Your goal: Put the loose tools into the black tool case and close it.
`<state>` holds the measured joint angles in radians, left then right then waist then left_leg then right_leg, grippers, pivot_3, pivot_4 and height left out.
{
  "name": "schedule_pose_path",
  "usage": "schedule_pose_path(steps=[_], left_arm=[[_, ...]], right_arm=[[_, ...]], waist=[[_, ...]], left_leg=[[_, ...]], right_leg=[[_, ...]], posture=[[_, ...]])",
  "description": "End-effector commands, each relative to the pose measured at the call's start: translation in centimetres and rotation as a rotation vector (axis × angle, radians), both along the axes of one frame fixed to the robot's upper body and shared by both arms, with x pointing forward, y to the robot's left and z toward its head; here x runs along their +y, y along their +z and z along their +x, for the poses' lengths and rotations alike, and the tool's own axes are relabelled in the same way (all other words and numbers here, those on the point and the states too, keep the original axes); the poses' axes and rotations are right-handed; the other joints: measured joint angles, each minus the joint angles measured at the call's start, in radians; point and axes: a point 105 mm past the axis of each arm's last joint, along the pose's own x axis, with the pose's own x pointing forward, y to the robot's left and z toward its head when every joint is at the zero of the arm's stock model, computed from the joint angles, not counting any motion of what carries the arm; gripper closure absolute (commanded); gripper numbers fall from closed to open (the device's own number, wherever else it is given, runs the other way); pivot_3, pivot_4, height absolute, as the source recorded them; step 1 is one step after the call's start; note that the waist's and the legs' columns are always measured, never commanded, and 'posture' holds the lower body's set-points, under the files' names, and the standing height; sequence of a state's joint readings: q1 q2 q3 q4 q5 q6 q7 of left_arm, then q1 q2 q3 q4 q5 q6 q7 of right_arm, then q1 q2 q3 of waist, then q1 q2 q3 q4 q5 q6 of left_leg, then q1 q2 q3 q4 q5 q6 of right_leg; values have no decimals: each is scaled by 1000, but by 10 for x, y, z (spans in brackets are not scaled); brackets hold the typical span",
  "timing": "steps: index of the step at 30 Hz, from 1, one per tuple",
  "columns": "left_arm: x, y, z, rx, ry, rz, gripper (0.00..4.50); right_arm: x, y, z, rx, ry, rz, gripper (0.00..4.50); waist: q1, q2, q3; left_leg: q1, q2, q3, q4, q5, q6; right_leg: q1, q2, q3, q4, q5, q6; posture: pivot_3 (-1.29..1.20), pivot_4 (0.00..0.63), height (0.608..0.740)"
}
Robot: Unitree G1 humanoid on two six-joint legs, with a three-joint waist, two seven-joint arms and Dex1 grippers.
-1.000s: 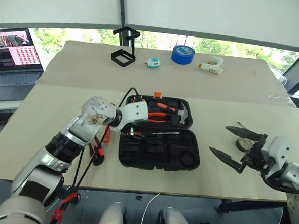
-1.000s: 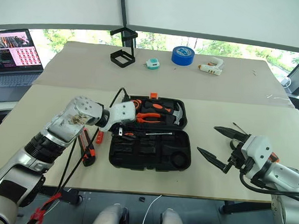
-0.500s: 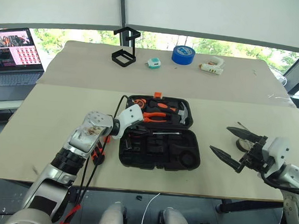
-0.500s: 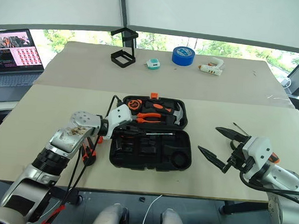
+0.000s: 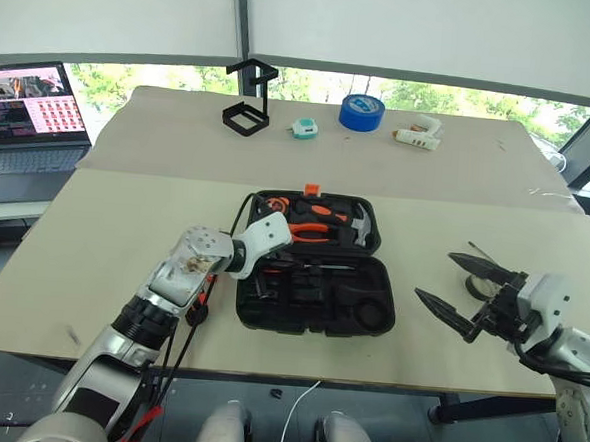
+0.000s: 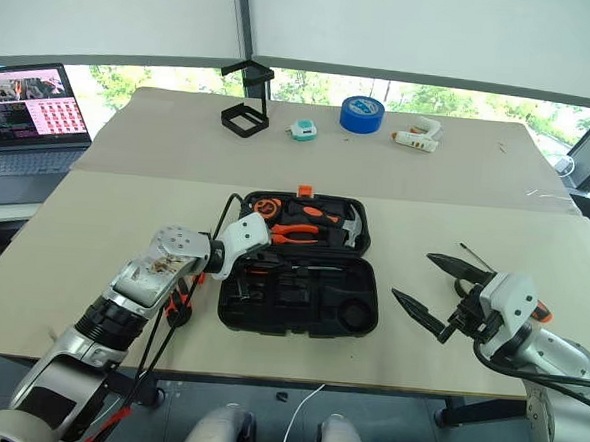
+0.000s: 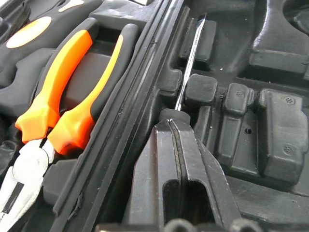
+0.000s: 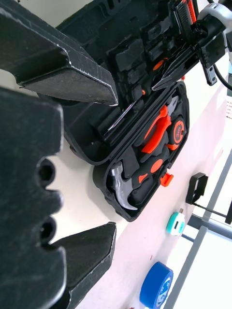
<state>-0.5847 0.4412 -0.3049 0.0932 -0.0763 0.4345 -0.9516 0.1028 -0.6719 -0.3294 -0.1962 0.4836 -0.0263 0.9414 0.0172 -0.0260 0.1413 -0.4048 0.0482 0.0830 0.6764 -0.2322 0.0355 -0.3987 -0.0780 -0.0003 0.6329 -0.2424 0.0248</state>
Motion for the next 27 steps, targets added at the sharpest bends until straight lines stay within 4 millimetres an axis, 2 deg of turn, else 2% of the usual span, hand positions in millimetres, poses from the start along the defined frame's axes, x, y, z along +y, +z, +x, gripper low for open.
schedule_pose_path(steps=[1,2,4,10,11,15,18,21,27], left_arm=[[13,42,-13,-74,-67,-263,3749],[23,51,-20,-90,-95,-304,3266],[41,63,-34,-127,-154,-361,2595],[95,65,-70,-130,-150,-370,222],[102,63,-76,-146,-141,-357,21],[120,45,-105,-142,-108,-312,21],[136,32,-123,-104,-32,-309,21],[138,33,-127,-106,14,-338,21],[108,55,-123,-124,-46,-447,21]], right_arm=[[-23,15,-7,-50,-85,11,0],[-32,14,-9,-45,-114,6,0],[-50,8,-16,-29,-175,-12,0],[-117,-23,-51,49,-422,-82,0],[-126,-28,-59,71,-455,-92,0],[-150,-45,-84,139,-557,-106,0],[-160,-46,-92,147,-615,-104,0],[-159,-35,-81,127,-597,-109,0],[-171,-14,-37,178,-511,-213,0]], waist=[[-2,0,0],[-4,0,0],[-5,0,0],[-6,3,-1],[-5,3,-1],[-7,3,-2],[-9,4,-2],[-12,4,-2],[-12,5,-3]], left_leg=[[-1,0,0,0,0,0],[-4,0,0,0,0,0],[-6,1,0,0,0,0],[0,1,5,-2,-1,2],[0,1,5,-2,-2,2],[0,2,6,-2,-2,2],[2,3,8,-5,-2,3],[4,3,9,-6,-2,3],[7,2,13,-6,-2,3]], right_leg=[[-3,0,2,1,0,0],[-5,0,3,1,0,0],[-7,1,4,1,0,0],[-5,0,8,0,0,1],[-4,-1,8,-1,0,1],[-5,0,9,-2,0,1],[-5,-1,12,-3,-3,-3],[-5,-1,14,-2,-5,-7],[-4,-3,18,-2,-4,-7]], posture=[[0,150,740],[0,150,740],[0,150,740],[0,150,740],[0,150,740],[0,150,740],[0,150,740],[0,150,740],[0,150,740]])
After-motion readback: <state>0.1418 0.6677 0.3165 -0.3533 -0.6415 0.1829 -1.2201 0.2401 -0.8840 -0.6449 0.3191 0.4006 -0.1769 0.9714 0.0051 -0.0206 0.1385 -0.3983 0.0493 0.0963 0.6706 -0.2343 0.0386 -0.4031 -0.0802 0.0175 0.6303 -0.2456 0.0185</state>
